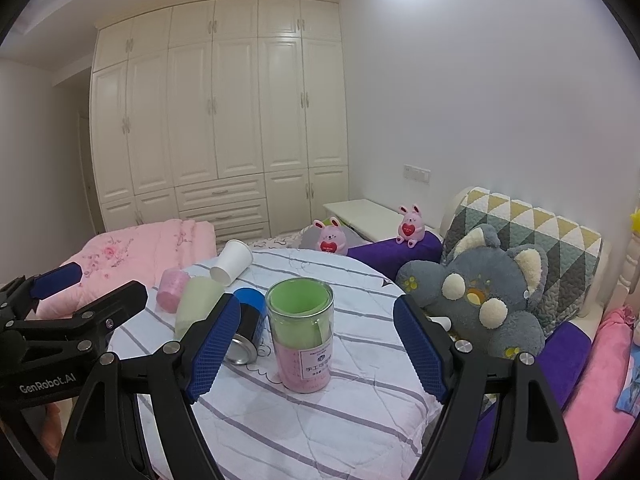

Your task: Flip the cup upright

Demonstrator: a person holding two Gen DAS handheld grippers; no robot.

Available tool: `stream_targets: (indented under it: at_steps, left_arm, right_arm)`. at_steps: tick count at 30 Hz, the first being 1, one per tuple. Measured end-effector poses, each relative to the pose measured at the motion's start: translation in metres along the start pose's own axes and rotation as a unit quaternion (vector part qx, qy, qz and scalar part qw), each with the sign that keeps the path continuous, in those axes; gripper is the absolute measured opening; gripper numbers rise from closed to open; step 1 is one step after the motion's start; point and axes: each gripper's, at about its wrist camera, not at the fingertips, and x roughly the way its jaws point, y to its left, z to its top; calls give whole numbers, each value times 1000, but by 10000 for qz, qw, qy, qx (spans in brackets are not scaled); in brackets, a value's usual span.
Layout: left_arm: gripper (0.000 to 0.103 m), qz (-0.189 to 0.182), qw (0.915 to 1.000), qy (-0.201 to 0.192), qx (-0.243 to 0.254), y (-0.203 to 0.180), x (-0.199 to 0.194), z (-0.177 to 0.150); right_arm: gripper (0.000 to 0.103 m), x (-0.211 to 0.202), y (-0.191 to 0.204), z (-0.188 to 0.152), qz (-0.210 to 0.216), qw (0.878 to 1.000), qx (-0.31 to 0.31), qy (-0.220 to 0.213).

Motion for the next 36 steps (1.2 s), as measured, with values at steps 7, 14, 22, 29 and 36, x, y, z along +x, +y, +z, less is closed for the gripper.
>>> stream_targets:
  at_steps: [7, 14, 22, 29, 36]
  left_arm:
    - [103, 114, 9999, 58, -7, 1, 3, 0]
    - [103, 101, 9999, 34, 62, 0, 4, -1]
    - [103, 125, 9998, 56, 116, -5, 9, -2]
    - [103, 194, 9997, -16, 123, -5, 10, -3]
    - [103, 192, 9997, 10, 123, -5, 14, -2]
  right_arm:
    - [80, 5, 0, -2, 76, 9999, 70, 52]
    - [80, 9, -1, -3, 127, 9999, 57, 77]
    - [80, 12, -5, -5, 128, 9998, 90, 121]
    - [80, 11, -7, -7, 173, 9998, 112, 40]
    - [80, 13, -7, -6, 214, 9997, 100, 15]
